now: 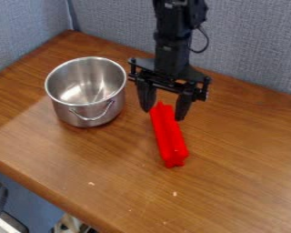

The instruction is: Put the red object in the metal pot

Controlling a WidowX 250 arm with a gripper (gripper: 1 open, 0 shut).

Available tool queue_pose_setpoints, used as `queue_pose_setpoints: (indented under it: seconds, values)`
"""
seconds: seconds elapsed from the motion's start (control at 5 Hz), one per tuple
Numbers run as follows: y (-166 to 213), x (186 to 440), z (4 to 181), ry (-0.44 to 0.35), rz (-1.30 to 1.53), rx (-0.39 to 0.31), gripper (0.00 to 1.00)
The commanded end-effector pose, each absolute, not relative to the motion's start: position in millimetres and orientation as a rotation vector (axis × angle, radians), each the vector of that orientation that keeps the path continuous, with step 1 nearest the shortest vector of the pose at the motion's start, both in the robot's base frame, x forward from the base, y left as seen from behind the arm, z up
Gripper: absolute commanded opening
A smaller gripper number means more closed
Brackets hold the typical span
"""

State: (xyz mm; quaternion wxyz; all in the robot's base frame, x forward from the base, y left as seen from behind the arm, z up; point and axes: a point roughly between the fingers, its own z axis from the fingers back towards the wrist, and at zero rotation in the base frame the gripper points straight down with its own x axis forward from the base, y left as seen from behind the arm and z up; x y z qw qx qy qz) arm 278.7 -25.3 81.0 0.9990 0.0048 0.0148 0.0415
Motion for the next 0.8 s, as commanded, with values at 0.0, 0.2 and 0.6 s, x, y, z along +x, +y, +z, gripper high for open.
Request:
queue_pose_setpoints:
  seconds: [0.0, 0.2, 0.6]
  values:
    - [-31.6, 282.1, 90.6, 0.001, 0.129, 0.005, 1.00]
    - [-38.6, 283.0, 93.2, 0.004, 0.180, 0.003, 1.00]
    - [-39.5, 281.7, 92.4, 0.019, 0.174, -0.006, 0.00]
